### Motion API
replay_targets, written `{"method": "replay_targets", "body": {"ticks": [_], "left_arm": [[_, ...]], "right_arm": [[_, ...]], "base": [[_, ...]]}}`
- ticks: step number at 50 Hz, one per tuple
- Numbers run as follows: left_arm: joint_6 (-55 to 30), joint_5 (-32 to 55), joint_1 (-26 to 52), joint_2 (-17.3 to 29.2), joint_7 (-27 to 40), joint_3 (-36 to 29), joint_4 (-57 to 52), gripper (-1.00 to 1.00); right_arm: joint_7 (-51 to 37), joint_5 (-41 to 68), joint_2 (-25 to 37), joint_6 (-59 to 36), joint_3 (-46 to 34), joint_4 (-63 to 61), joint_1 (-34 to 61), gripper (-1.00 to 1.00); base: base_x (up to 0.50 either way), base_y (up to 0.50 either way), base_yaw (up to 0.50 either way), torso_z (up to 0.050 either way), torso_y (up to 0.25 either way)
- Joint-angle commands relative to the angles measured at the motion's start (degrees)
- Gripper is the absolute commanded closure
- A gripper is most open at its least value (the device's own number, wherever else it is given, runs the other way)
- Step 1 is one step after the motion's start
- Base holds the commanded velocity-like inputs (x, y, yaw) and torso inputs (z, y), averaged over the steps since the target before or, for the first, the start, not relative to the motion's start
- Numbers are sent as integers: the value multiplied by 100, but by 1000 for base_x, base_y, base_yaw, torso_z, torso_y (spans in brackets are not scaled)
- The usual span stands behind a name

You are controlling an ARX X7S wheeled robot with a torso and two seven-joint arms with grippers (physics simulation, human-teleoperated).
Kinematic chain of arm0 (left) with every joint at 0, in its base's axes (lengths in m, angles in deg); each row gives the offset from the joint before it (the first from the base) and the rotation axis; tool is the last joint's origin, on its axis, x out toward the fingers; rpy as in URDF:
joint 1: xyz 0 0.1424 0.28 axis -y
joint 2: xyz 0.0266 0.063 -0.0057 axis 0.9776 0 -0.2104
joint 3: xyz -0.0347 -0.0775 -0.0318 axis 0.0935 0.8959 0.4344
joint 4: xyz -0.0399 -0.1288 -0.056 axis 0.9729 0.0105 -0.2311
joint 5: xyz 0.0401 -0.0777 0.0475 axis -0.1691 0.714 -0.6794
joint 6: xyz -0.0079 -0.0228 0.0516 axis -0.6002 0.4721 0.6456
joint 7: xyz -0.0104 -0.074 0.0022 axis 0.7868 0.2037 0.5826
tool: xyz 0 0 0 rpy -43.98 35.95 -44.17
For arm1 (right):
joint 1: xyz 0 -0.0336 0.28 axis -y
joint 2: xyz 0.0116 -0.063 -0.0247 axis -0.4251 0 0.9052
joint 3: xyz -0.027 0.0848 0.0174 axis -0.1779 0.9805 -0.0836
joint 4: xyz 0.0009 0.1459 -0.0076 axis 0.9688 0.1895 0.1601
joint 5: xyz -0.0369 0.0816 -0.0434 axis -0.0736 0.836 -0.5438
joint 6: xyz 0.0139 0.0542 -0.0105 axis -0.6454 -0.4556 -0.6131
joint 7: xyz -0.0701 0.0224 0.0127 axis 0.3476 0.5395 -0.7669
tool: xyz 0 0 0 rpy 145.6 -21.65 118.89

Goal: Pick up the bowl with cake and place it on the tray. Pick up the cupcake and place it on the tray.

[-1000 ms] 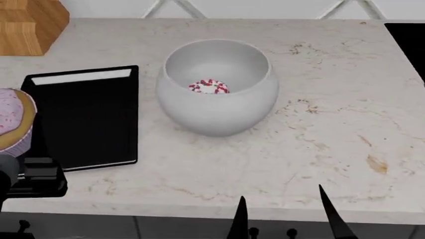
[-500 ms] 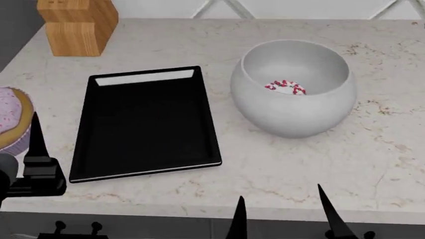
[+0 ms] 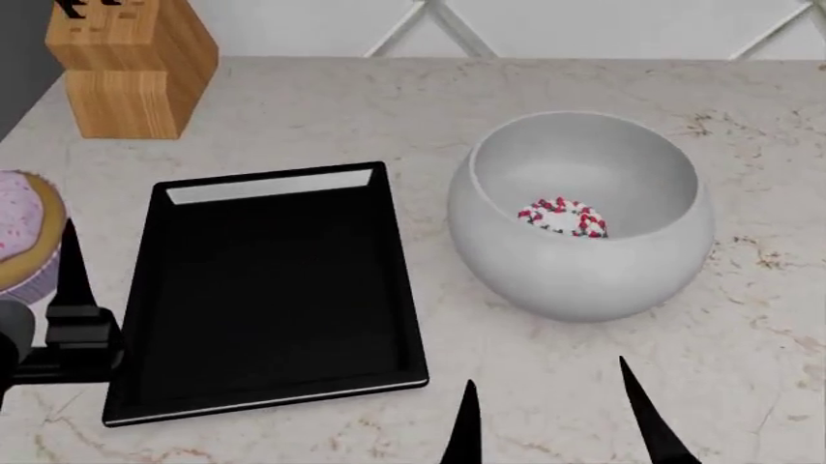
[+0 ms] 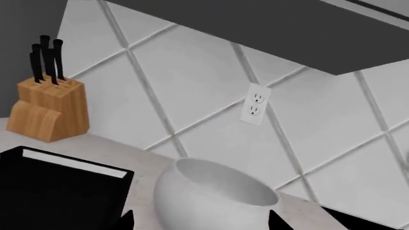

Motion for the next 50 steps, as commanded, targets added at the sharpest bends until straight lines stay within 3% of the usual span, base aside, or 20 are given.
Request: {"method": "replay_targets", "body": {"ticks": [1,5,7,11,14,28,50], "left_arm": [[14,179,67,-1,128,34,-36,100],[-53,191,119,25,145,41,-72,100],[-33,173,123,32,141,29,-57,100],[-70,189,169,30,153,27,-82,100],[-63,179,169,58,146,25,-85,100],[-131,237,137,135,166,70,-190,100],[-239,849,-44,146,-314,-78,-228,100]], "right_arm": [[78,-4,96,-714,67,-506,254,-100],[312,28,237,-1980,70,-1286,829,-100],[279,639,429,-2065,277,-1382,1063,-100],[-2115,3366,2389,-1312,-787,-1382,2578,-100],[-2653,4016,2917,-968,-1237,-1375,3252,-100],[-2716,4046,2979,-895,-1336,-1292,3456,-100],[-2986,4165,3180,-691,-1850,-1311,3883,-100]], "base": [[0,0,0,0,0],[0,0,0,0,0],[0,0,0,0,0],[0,0,0,0,0],[0,0,0,0,0],[226,1,0,0,0],[0,0,0,0,0]]}}
